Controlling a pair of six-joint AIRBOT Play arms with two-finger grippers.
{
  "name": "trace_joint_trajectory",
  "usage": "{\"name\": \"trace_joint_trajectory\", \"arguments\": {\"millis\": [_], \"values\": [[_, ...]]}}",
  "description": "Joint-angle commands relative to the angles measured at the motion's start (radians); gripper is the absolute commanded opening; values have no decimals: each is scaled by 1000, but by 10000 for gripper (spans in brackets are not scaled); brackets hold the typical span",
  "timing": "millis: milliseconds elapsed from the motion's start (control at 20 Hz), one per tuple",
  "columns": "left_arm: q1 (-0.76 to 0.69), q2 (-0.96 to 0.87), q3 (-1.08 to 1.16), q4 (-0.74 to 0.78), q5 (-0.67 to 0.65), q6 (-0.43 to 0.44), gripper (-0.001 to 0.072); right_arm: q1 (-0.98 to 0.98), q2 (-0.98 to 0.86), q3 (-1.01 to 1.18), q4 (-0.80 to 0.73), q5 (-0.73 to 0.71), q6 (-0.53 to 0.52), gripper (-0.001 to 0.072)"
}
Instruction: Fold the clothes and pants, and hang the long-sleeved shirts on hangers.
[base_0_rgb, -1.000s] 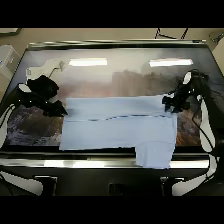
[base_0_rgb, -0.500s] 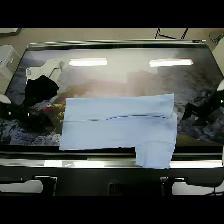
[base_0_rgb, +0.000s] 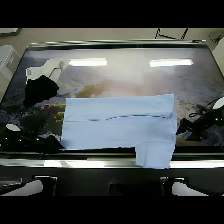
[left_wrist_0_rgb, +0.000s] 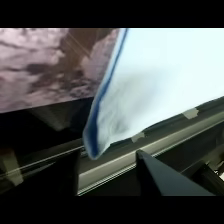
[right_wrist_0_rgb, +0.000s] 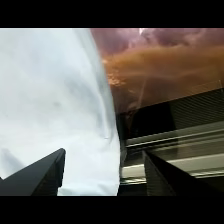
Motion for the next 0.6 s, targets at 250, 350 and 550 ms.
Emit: {"name": "trace_joint_trajectory", "arguments": {"millis": [250, 350, 550], "values": [[-53, 7, -35, -36, 123, -18, 26, -1, 27, -101, 4, 4, -57, 567], [-51, 11, -34, -36, 116, -15, 26, -1, 35, -191, 0, -37, -76, 568], [-51, 26, -35, -37, 111, -16, 26, -1, 35, -282, 60, -134, -124, 567]]}}
